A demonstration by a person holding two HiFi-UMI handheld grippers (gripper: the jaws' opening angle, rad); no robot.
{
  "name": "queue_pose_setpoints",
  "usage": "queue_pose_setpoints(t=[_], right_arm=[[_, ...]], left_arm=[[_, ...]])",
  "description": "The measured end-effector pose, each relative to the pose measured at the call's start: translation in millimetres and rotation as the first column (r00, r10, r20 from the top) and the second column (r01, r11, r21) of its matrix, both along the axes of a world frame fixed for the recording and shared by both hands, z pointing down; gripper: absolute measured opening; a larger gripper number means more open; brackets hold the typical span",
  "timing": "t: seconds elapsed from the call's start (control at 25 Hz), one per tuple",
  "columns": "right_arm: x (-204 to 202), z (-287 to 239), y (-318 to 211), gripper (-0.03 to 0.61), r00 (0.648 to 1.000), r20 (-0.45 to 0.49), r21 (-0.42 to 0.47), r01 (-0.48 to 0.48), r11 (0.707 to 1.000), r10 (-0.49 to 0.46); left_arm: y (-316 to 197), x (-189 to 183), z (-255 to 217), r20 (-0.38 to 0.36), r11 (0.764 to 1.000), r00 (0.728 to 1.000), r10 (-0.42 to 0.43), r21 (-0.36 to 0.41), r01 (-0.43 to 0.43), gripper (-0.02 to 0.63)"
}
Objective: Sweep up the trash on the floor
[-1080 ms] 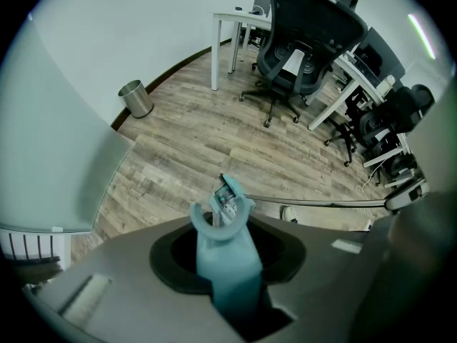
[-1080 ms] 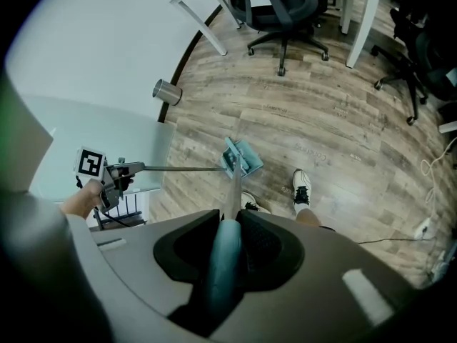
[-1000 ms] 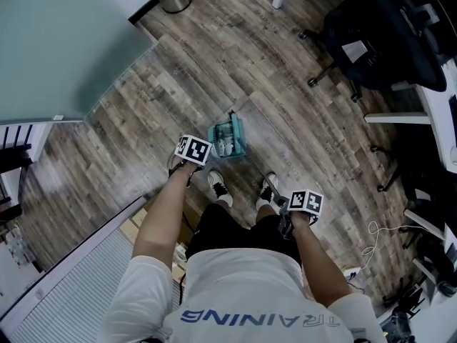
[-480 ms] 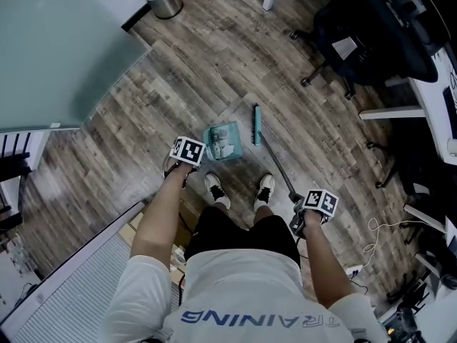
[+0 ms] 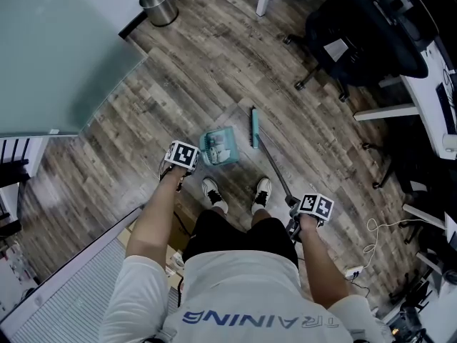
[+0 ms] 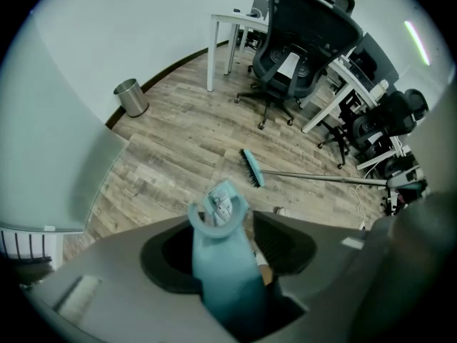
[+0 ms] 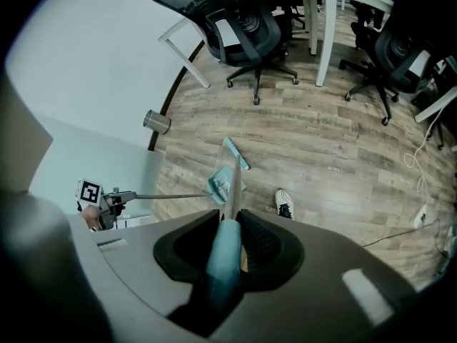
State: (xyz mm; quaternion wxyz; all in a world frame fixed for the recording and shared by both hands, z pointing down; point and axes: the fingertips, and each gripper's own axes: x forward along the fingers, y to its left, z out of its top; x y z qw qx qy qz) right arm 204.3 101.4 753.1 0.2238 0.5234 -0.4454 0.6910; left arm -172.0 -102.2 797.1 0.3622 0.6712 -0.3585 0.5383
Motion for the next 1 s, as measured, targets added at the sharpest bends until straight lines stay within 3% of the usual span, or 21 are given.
queue_pose_setpoints(t=[0.04, 0.08, 0.16, 0.28, 0.4, 0.56, 0.68, 0.8, 1.0], right_arm=[[-1.4, -1.5, 1.8, 0.109, 1.0, 0.003, 0.003, 0.004, 1.0, -0.004], [-2.3, -3.1, 3.2, 0.109, 1.0, 0.005, 0.006, 0.007, 1.0, -0.007], [-2.8, -6.4, 4.9, 0.109, 1.0, 0.01, 0.011, 0.014, 1.0, -0.014], [-1.9, -10.0, 3.9, 0.109, 1.0, 0.01, 0.022, 0.027, 0.999, -0.027], [-1.3, -12.0, 0.8, 0.109, 0.999, 0.002, 0.04, 0.047, 0.998, -0.047], [4.4, -17.2, -5.0, 0.109, 0.998, -0.01, 0.067, 0.069, 0.995, -0.068], [6.7, -21.2, -20.0, 0.109, 0.995, -0.009, 0.089, 0.099, 0.991, -0.099], [5.9, -30.5, -39.4, 0.109, 0.99, -0.013, 0.119, 0.144, 0.982, -0.143], [5.1, -53.2, -62.2, 0.109, 0.984, -0.025, 0.183, 0.177, 0.967, -0.175]], left_arm=[[-0.4, -2.1, 1.1, -0.004, 1.0, 1.0, 0.0, 0.013, 0.0, 0.279], [-3.0, -2.3, -2.5, -0.007, 0.999, 1.0, 0.007, 0.038, -0.007, 0.337], [-8.4, 1.7, -15.1, -0.022, 0.996, 1.0, 0.019, 0.086, -0.017, 0.373], [-3.5, 4.7, -30.6, -0.064, 0.995, 0.997, -0.037, 0.086, 0.042, 0.396], [-12.8, 8.6, -70.2, -0.101, 0.976, 0.994, -0.052, 0.207, 0.072, 0.4], [-14.7, 16.6, -132.9, -0.133, 0.925, 0.991, -0.028, 0.373, 0.076, 0.4], [-14.7, 15.9, -179.5, -0.193, 0.87, 0.979, -0.066, 0.47, 0.151, 0.4], [-10.9, 9.8, -231.4, -0.273, 0.789, 0.955, -0.113, 0.56, 0.253, 0.389], [9.3, 6.1, -312.9, -0.372, 0.635, 0.916, -0.151, 0.673, 0.379, 0.239]])
